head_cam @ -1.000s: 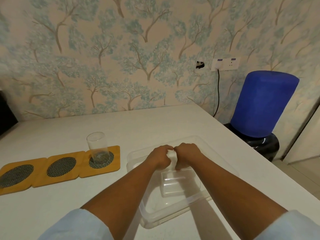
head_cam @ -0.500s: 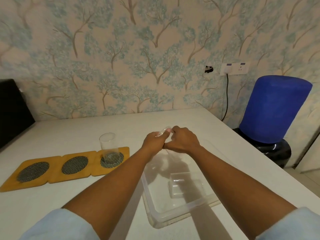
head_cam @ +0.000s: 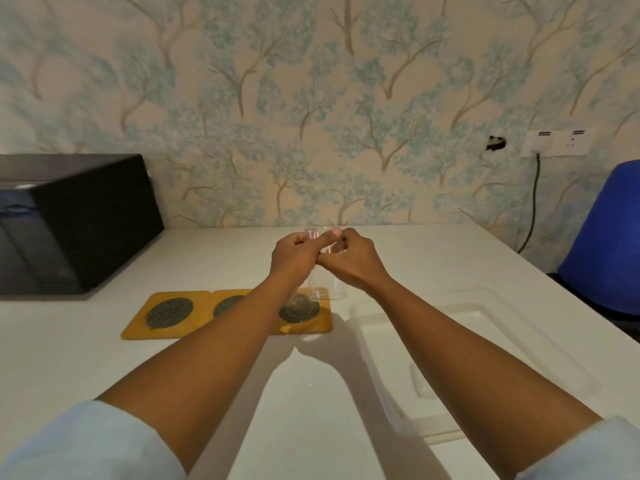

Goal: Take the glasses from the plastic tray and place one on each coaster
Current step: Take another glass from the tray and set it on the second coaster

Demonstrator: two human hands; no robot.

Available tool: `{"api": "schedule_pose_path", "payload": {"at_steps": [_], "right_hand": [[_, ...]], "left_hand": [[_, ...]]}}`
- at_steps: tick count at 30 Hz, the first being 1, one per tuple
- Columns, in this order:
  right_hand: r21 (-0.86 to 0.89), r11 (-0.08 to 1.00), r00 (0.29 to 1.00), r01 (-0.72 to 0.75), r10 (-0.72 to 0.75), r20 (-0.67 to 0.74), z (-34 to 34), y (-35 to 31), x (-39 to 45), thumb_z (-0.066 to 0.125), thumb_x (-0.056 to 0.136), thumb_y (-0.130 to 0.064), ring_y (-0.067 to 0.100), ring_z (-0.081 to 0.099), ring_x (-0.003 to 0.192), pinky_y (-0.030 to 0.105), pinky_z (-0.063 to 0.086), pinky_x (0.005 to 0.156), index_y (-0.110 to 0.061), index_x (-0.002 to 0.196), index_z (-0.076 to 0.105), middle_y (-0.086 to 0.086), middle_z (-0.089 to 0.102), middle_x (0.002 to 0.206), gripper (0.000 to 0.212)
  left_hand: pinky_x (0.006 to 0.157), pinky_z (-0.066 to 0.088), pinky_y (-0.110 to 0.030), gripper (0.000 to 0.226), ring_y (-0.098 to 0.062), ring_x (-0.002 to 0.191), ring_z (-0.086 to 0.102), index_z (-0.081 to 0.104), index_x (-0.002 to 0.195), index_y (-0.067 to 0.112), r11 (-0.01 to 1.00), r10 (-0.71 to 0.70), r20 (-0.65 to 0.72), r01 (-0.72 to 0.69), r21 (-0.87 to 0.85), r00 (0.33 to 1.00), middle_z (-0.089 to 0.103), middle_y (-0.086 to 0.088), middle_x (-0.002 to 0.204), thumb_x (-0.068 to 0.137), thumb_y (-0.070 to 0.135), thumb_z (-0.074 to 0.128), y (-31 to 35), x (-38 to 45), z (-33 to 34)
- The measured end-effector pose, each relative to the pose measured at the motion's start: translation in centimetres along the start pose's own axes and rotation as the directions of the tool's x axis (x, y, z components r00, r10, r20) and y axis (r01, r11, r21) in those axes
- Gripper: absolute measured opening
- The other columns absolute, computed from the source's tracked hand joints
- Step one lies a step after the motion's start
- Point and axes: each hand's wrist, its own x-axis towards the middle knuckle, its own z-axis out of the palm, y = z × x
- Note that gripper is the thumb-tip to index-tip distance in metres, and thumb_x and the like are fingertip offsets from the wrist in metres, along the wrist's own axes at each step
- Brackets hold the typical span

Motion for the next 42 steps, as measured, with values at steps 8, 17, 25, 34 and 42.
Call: {"api": "schedule_pose_path", "payload": {"at_steps": [8,17,25,34,42], "right_hand": [[0.11,0.994,0.984,-0.024,0.005,0.177,6.1,-3.3,0.5,0.075,0.064,-0.054,0.011,0.067,0.083,0.033,0.061,0.066,-0.02,0.119,0.057,-0.006,0.063,0.1,0.067],[0.052,0.999,0.959,-0.006,-0.009,0.284,11.7,-4.1,1.7,0.079,0.065,-0.046,0.018,0.067,0.088,0.045,0.062,0.074,-0.016,0.111,0.061,-0.001,0.066,0.102,0.057],[0.024,0.998,0.941,0.049,-0.055,0.333,15.4,-3.1,3.0,0.082,0.073,-0.037,0.014,0.058,0.088,0.016,0.039,0.059,-0.013,0.117,0.064,0.0,0.069,0.106,0.053],[-0.038,0.998,0.926,0.046,-0.028,0.376,18.6,-2.0,3.9,0.08,0.077,-0.029,0.027,0.064,0.102,0.039,0.055,0.084,-0.006,0.12,0.06,0.011,0.069,0.114,0.053],[-0.068,0.997,0.919,0.046,-0.015,0.395,19.5,-1.2,4.0,0.08,0.077,-0.025,0.028,0.065,0.098,0.043,0.056,0.085,-0.005,0.118,0.06,0.012,0.069,0.111,0.05]], "left_hand": [[0.088,0.058,-0.037,0.07,-0.019,0.092,0.072,0.071,0.099,0.016,0.998,0.065,-0.136,-0.064,0.012,0.989,0.074,-0.001,0.095,0.051,0.064,0.087,-1.6,0.5,-6.9],[0.091,0.057,-0.036,0.07,-0.014,0.108,0.065,0.063,0.12,0.024,0.994,0.084,-0.202,-0.067,0.088,0.976,0.068,0.002,0.115,0.06,0.049,0.088,-4.1,2.0,-11.6],[0.089,0.057,-0.033,0.076,-0.012,0.109,0.063,0.061,0.126,0.026,0.989,0.07,-0.252,-0.034,0.144,0.965,0.065,0.007,0.118,0.059,0.046,0.089,-7.1,3.9,-14.1],[0.071,0.046,-0.016,0.072,-0.013,0.108,0.059,0.058,0.132,0.024,0.985,0.034,-0.268,0.013,0.173,0.963,0.063,0.006,0.121,0.067,0.039,0.087,-9.0,5.0,-15.5],[0.071,0.041,-0.014,0.075,-0.015,0.115,0.055,0.054,0.137,0.021,0.978,0.02,-0.251,0.034,0.208,0.968,0.062,0.002,0.132,0.071,0.037,0.085,-10.3,5.2,-15.8]]}}
